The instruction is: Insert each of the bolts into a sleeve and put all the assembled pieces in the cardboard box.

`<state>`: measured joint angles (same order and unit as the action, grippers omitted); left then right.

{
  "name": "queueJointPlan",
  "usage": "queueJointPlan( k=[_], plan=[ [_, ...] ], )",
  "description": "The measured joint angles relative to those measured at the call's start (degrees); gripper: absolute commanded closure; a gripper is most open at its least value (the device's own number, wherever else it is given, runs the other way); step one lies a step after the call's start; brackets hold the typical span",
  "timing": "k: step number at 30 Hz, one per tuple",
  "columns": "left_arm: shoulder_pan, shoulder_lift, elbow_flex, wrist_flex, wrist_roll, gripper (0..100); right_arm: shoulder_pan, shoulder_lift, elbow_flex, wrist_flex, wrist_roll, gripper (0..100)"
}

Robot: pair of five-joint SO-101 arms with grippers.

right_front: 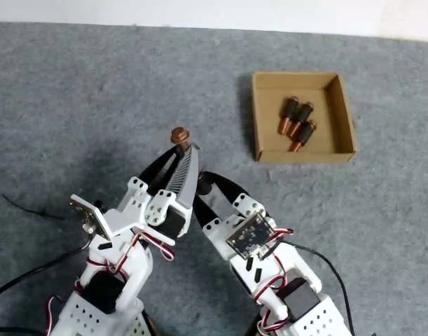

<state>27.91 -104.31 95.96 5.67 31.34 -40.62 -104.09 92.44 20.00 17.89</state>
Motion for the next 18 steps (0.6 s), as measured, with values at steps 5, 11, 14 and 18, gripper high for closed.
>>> queueJointPlan(
  k=[5, 11, 14, 18],
  plan=[
    [0.0, 0.0, 0.1, 1.1, 0.0, 100, 0.0, 0.0, 0.0, 0.1, 0.0, 99.4],
    [1.1, 0.0, 0.1, 4.0, 0.0, 100, 0.0, 0.1, 0.1, 0.1, -0.1, 99.4],
    [3.8, 0.2, 0.1, 7.0, 0.0, 100, 0.4, 0.0, 0.0, 0.1, -0.2, 99.4],
    [5.2, 0.0, 0.2, 8.7, 0.0, 100, 2.5, 0.0, 0.0, 0.1, -0.1, 99.4]
  ],
)
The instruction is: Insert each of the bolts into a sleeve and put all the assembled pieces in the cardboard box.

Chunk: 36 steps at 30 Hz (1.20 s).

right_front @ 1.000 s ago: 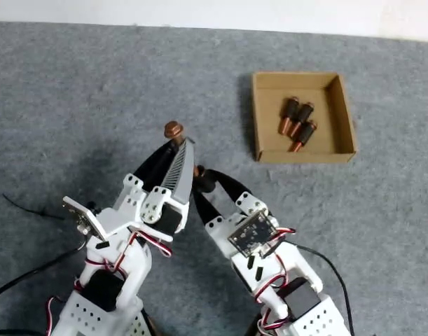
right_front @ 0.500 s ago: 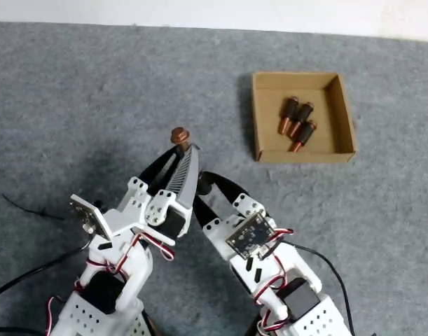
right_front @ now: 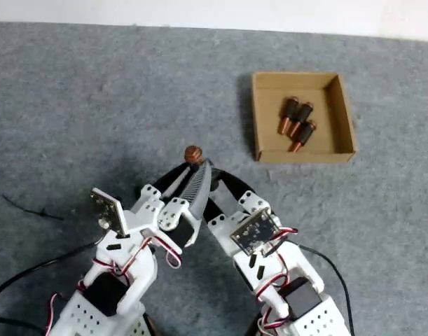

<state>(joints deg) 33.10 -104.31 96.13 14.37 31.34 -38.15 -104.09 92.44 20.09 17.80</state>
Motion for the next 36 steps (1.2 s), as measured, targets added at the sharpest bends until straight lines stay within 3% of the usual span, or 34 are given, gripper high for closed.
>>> queueJointPlan(
  k=[7, 14, 20, 36],
  plan=[
    [0.4, 0.0, 0.0, 0.0, -2.0, 97, 1.1, 0.0, 0.0, 0.0, 0.1, 99.4],
    [1.0, 0.0, -0.1, 0.4, -6.6, 71, 1.5, 0.0, 0.0, 0.0, 0.1, 99.4],
    [1.1, 0.0, -0.2, 0.5, -6.7, 71, 4.3, 0.0, 0.0, 0.0, 0.1, 99.4],
    [-9.1, 0.7, -0.2, 0.6, -6.7, 71, 8.4, 0.0, 2.5, -0.1, 0.1, 99.4]
  ],
)
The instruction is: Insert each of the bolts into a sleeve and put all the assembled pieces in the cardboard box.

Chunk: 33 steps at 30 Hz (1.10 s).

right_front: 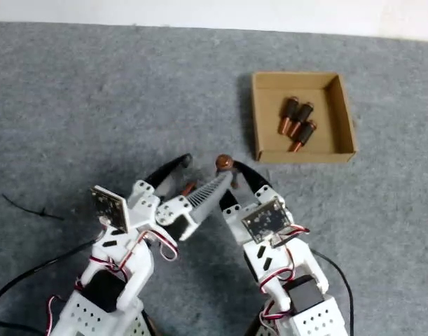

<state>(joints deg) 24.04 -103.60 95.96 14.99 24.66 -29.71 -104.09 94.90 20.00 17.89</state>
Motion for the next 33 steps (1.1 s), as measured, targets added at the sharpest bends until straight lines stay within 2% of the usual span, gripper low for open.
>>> queueJointPlan(
  k=[7, 9, 14, 16, 24, 29, 33],
  plan=[
    [-7.5, 0.0, -0.3, 0.0, 0.0, 71, 3.8, 0.0, 0.1, -0.4, 0.0, 99.4],
    [-7.7, 0.0, -0.2, 0.0, 0.0, 77, 4.7, 0.0, 0.1, -0.4, 0.0, 99.4],
    [-7.9, 0.0, -0.1, 0.0, -0.4, 99, 5.8, 0.0, 0.6, -2.0, 0.0, 99.4],
    [-8.2, 0.0, -0.1, -1.1, -1.3, 98, 5.9, 0.0, 0.6, -5.5, 0.0, 99.4],
    [-8.1, 0.0, -0.1, -3.2, -10.7, 99, 7.3, 0.0, 0.6, -9.0, 0.0, 99.4],
    [-9.5, 0.0, -0.1, 0.4, -28.3, 99, 7.4, 0.0, 0.6, -9.1, -0.9, 99.4],
    [-9.3, 0.0, -0.1, 1.3, -32.7, 99, 8.9, 0.0, 0.7, -9.1, -4.5, 99.4]
  ],
)
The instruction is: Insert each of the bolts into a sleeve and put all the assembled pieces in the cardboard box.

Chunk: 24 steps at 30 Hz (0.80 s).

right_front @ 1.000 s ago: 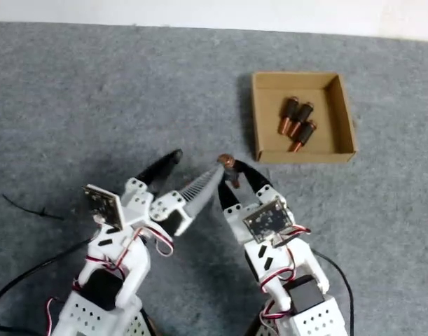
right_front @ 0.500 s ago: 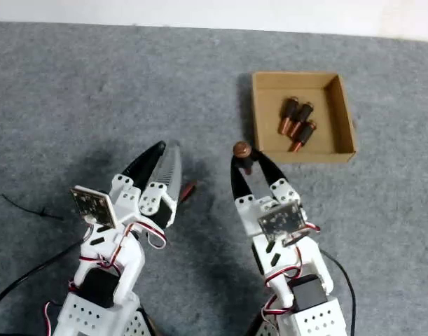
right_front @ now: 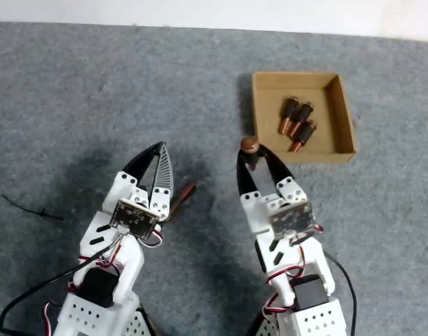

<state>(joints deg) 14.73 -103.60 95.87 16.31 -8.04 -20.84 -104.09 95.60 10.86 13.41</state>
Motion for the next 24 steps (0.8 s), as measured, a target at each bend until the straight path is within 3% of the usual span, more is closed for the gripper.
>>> queueJointPlan(
  k=[13, 18, 24],
  plan=[
    [-0.8, 1.5, 0.1, 0.0, -0.8, 99, 4.3, 0.0, 0.0, 4.2, -4.2, 99.4],
    [-0.8, 12.9, 0.4, -9.1, -1.0, 99, 5.9, 0.0, 0.0, 4.2, -6.6, 99.4],
    [-2.1, 36.3, -4.4, -17.8, -1.0, 99, 6.0, 0.0, -0.3, 4.2, -6.9, 99.4]
  ],
)
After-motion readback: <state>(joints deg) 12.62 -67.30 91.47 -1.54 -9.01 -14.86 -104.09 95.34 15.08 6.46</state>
